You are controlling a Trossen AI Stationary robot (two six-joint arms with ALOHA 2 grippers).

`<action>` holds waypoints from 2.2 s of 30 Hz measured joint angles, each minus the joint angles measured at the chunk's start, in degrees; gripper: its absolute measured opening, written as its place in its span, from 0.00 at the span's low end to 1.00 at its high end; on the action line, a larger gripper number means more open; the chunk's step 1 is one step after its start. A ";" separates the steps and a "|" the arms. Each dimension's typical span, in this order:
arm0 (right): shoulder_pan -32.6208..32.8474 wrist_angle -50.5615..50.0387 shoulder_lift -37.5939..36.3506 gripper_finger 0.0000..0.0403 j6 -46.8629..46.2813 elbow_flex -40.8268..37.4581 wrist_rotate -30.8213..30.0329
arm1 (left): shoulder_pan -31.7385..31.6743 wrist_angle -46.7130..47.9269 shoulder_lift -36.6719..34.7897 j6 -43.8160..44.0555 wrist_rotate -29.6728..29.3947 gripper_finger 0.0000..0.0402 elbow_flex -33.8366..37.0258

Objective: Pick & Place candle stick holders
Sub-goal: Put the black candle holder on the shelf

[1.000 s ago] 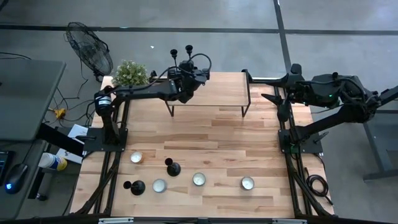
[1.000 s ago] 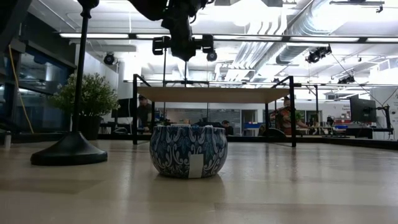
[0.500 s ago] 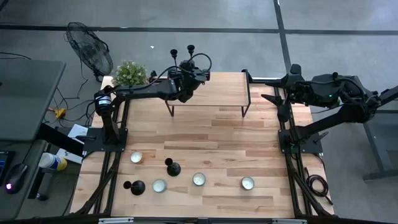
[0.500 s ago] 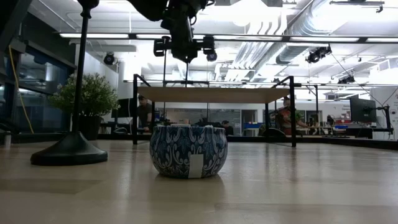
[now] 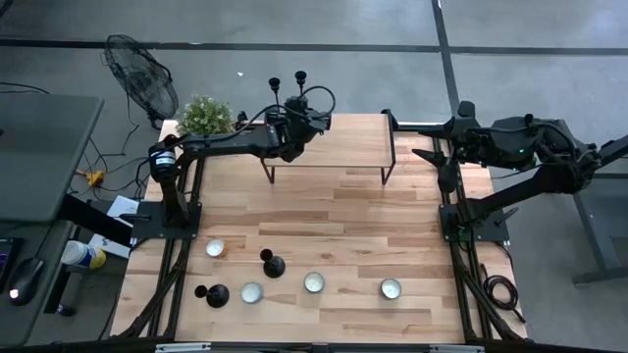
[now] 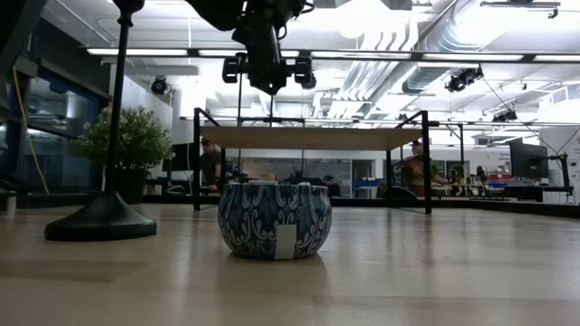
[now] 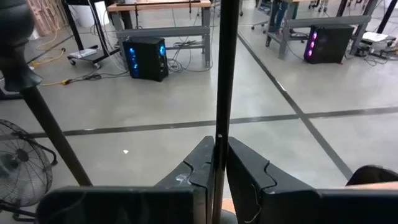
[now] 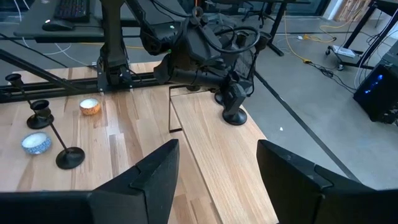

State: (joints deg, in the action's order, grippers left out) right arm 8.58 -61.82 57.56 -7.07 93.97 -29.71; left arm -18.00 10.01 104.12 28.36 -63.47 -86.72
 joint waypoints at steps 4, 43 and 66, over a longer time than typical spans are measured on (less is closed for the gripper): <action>0.00 0.00 0.00 0.52 0.00 0.00 0.00 | 0.00 0.58 0.02 0.00 -0.01 0.09 0.00; 0.00 0.00 0.17 0.52 -1.95 -0.02 -0.04 | 9.84 13.59 -7.78 -1.50 -6.10 0.40 0.12; -0.01 -0.06 0.22 0.52 -2.01 -0.02 1.38 | 27.92 38.56 -25.86 -1.38 10.85 0.40 0.00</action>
State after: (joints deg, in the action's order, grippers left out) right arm 8.57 -61.89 57.78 -9.08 93.95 -28.34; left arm 9.92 48.57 78.25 26.98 -52.62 -86.72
